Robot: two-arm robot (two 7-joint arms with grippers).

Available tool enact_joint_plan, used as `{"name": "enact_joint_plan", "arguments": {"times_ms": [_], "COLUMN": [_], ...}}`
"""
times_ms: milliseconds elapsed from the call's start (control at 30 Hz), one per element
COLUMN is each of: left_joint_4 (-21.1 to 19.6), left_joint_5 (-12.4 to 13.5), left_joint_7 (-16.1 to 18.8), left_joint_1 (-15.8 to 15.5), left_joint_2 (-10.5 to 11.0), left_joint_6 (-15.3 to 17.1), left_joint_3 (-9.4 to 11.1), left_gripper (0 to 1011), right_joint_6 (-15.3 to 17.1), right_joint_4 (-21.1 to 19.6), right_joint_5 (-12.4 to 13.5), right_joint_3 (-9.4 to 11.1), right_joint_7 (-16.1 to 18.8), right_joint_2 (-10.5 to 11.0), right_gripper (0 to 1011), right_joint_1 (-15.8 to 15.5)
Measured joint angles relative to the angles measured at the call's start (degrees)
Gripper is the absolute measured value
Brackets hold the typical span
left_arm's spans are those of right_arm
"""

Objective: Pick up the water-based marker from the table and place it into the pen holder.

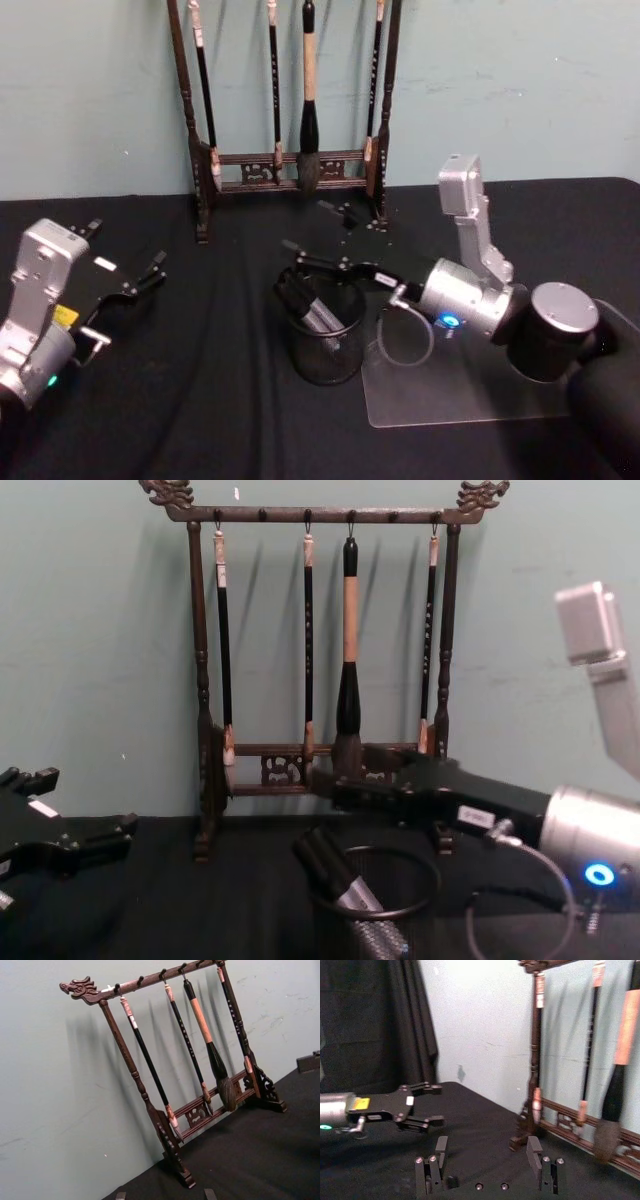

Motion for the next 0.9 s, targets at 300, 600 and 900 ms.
{"name": "enact_joint_plan", "arguments": {"times_ms": [300, 600, 900], "left_joint_4": [0.00, 0.00, 0.00], "left_joint_5": [0.00, 0.00, 0.00], "left_joint_7": [0.00, 0.00, 0.00], "left_joint_1": [0.00, 0.00, 0.00], "left_joint_2": [0.00, 0.00, 0.00], "left_joint_6": [0.00, 0.00, 0.00], "left_joint_3": [0.00, 0.00, 0.00], "left_gripper": [1009, 1009, 1009], "right_joint_6": [2.82, 6.72, 8.81], "right_joint_4": [-8.86, -14.78, -16.85], "right_joint_5": [-1.44, -2.59, -3.21], "right_joint_3": [3.11, 6.38, 8.92], "right_joint_7": [-7.97, -15.03, -18.18], "right_joint_2": [4.83, 7.90, 9.09], "right_gripper": [1002, 1002, 1002], "right_joint_1": [-5.08, -10.36, -14.56]}}
